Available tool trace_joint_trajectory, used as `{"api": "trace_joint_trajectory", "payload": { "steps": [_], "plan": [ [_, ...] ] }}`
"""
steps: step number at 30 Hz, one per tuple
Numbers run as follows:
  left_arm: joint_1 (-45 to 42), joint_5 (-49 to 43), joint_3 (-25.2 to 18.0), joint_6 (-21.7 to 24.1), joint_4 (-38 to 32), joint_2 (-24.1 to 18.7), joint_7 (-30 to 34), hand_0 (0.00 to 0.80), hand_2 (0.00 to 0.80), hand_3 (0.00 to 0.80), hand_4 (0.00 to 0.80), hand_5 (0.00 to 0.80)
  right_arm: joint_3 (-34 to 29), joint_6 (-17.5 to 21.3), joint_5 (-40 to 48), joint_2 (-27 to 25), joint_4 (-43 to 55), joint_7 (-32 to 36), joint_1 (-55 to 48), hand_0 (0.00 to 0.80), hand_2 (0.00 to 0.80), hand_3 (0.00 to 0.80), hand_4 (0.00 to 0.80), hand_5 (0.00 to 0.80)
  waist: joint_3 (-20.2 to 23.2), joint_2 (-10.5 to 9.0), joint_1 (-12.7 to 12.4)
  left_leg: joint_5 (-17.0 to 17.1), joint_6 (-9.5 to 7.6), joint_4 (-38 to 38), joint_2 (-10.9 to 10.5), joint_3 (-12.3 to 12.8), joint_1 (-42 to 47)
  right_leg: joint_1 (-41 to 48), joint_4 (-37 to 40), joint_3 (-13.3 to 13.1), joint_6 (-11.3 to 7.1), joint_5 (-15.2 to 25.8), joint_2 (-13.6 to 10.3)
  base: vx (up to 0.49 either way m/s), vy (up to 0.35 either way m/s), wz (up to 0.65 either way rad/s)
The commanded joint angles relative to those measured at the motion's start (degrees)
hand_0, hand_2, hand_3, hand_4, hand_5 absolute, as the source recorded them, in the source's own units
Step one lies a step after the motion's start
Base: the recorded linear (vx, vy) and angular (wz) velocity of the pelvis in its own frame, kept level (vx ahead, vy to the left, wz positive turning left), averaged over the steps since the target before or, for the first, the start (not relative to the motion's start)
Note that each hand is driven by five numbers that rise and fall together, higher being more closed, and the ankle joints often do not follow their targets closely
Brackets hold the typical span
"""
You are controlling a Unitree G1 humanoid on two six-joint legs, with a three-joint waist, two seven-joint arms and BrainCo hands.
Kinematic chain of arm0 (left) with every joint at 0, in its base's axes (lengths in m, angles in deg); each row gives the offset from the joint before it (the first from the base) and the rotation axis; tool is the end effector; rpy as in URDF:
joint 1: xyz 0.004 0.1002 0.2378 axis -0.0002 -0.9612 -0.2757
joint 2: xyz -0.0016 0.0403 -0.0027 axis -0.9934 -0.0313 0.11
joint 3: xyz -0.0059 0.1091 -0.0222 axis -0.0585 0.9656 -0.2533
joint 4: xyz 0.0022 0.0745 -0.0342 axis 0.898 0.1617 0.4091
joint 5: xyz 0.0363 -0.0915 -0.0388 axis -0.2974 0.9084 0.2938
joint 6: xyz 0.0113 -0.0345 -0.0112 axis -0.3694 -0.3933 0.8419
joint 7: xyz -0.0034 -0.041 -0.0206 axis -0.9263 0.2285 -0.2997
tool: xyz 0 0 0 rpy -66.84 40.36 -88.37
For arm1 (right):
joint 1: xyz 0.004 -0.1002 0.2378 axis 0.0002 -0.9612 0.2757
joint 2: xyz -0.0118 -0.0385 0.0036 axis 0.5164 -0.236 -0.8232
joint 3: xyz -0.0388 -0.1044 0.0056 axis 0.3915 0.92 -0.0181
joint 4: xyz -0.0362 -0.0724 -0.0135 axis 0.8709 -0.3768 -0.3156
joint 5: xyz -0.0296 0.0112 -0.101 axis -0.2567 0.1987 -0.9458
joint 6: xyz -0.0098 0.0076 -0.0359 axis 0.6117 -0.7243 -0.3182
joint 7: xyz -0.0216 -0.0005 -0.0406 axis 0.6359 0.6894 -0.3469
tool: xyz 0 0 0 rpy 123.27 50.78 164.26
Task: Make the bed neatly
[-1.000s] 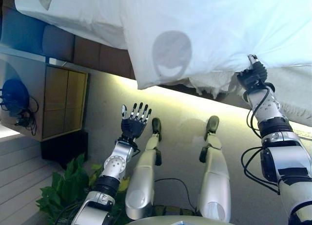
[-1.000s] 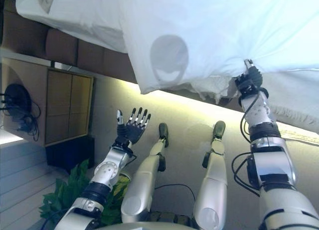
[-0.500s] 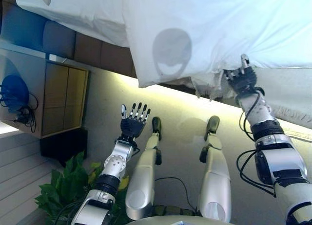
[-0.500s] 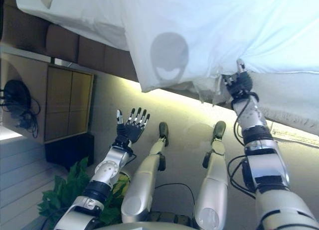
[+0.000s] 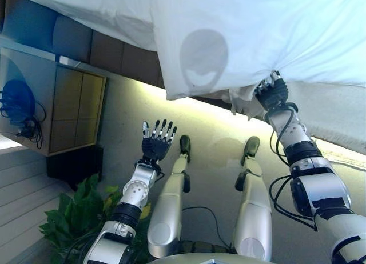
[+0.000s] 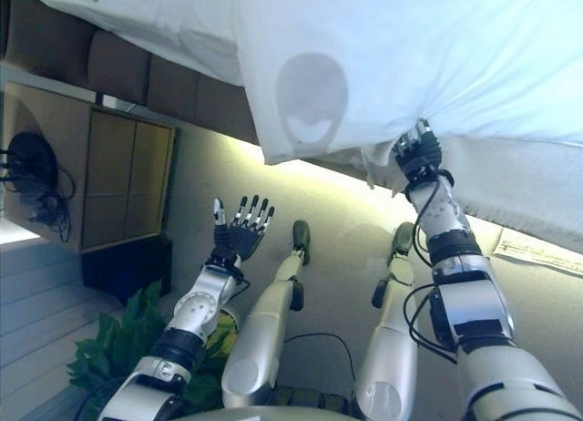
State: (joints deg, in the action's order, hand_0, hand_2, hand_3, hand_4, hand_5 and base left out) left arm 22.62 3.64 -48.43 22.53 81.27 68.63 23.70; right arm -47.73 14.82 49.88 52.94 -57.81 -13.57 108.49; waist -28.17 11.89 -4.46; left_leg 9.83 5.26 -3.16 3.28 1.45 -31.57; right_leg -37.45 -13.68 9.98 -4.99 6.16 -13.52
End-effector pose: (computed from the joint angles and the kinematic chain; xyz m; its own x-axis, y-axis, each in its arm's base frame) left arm 0.2560 0.1322 0.0082 0.9747 -0.2169 -0.0538 -0.0195 0.1573 -0.9874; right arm 0.3559 -0.2268 0.1307 0.9983 -0.0421 -0.0408 0.0585 0.6584 0.7504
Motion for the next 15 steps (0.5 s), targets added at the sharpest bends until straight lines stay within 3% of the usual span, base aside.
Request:
{"api": "trace_joint_trajectory", "payload": {
  "steps": [1, 15],
  "plan": [
    [2.9, -1.82, 0.68, 0.59, -1.12, -1.5, 0.7, 0.0, 0.0, 0.0, 0.0, 0.0, 5.06, -3.45, -2.37, 5.93, 3.58, 3.69, 2.48, 0.8, 0.8, 0.8, 0.8, 0.8, -1.63, -0.4, -2.43, 0.78, -2.25, -2.2, -4.61, 0.97, -2.53, 0.56, 2.41, -0.06, -4.82, 4.78, -2.01, 0.0, 0.0, 0.0],
    [2.36, -2.09, 1.59, 1.65, 0.29, -0.15, 2.25, 0.0, 0.0, 0.0, 0.0, 0.0, 8.59, -7.16, -8.87, 8.61, 1.17, 3.01, -0.93, 0.8, 0.8, 0.8, 0.8, 0.8, -1.63, -0.42, -2.41, 1.06, -2.3, -2.29, -4.54, 1.28, -3.19, -0.06, 2.63, -0.33, -4.76, 5.15, -2.14, 0.002, 0.006, 0.0]
  ]
}}
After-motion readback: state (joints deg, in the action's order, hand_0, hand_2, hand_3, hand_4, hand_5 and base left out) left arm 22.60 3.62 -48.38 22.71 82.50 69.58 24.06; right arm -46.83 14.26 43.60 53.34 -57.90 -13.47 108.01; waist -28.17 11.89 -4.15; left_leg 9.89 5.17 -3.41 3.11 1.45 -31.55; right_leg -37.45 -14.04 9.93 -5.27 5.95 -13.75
